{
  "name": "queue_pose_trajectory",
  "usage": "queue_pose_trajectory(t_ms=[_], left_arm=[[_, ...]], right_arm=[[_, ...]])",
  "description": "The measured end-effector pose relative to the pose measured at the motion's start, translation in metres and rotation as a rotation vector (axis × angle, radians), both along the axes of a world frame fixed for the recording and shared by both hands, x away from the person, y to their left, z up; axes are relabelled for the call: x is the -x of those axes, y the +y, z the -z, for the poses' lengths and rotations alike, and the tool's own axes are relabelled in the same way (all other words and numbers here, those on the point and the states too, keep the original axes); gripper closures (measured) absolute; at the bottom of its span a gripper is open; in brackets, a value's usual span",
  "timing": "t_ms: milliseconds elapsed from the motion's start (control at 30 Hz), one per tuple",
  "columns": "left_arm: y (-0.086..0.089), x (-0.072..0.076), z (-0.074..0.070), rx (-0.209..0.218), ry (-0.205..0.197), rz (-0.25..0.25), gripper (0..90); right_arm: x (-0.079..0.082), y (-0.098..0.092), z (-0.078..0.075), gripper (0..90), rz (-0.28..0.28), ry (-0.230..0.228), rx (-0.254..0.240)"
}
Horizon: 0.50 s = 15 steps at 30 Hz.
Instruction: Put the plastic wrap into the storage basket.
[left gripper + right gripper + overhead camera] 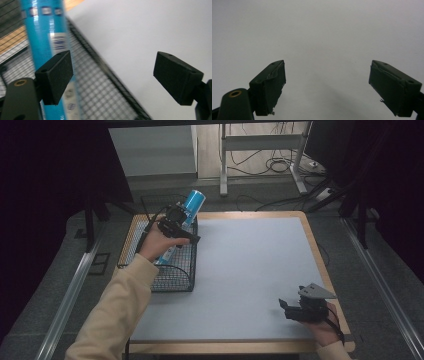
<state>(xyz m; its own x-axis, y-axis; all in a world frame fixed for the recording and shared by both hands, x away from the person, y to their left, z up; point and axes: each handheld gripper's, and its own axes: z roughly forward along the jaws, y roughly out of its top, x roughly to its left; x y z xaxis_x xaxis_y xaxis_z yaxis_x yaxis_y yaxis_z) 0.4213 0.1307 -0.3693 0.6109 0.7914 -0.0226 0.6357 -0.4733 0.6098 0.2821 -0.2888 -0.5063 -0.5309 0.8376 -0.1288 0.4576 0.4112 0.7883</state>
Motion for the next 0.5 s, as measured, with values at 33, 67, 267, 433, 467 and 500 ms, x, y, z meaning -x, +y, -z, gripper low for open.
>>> queue_pose_trajectory(t_ms=[33, 67, 267, 433, 467, 500], left_arm=[[-0.002, 0.007, -0.001, 0.008, -0.005, 0.012, 16.1], [-0.005, 0.013, -0.001, 0.013, -0.009, 0.027, 16.1], [-0.023, 0.059, 0.003, 0.031, -0.052, 0.104, 15.9], [-0.032, 0.094, 0.009, 0.075, -0.084, 0.168, 16.2], [-0.033, 0.099, 0.013, 0.085, -0.081, 0.179, 16.2], [-0.035, 0.104, 0.017, 0.089, -0.074, 0.194, 16.4]], right_arm=[[0.000, 0.001, 0.000, 14.0, -0.001, -0.001, 0.000], [0.000, 0.002, 0.000, 14.0, -0.002, 0.000, 0.002], [-0.001, 0.004, -0.002, 14.0, -0.008, -0.006, 0.004], [-0.002, 0.007, -0.002, 14.0, -0.014, -0.009, 0.009], [-0.001, 0.008, -0.002, 14.0, -0.016, -0.010, 0.010], [-0.001, 0.009, -0.002, 14.0, -0.017, -0.010, 0.011]])
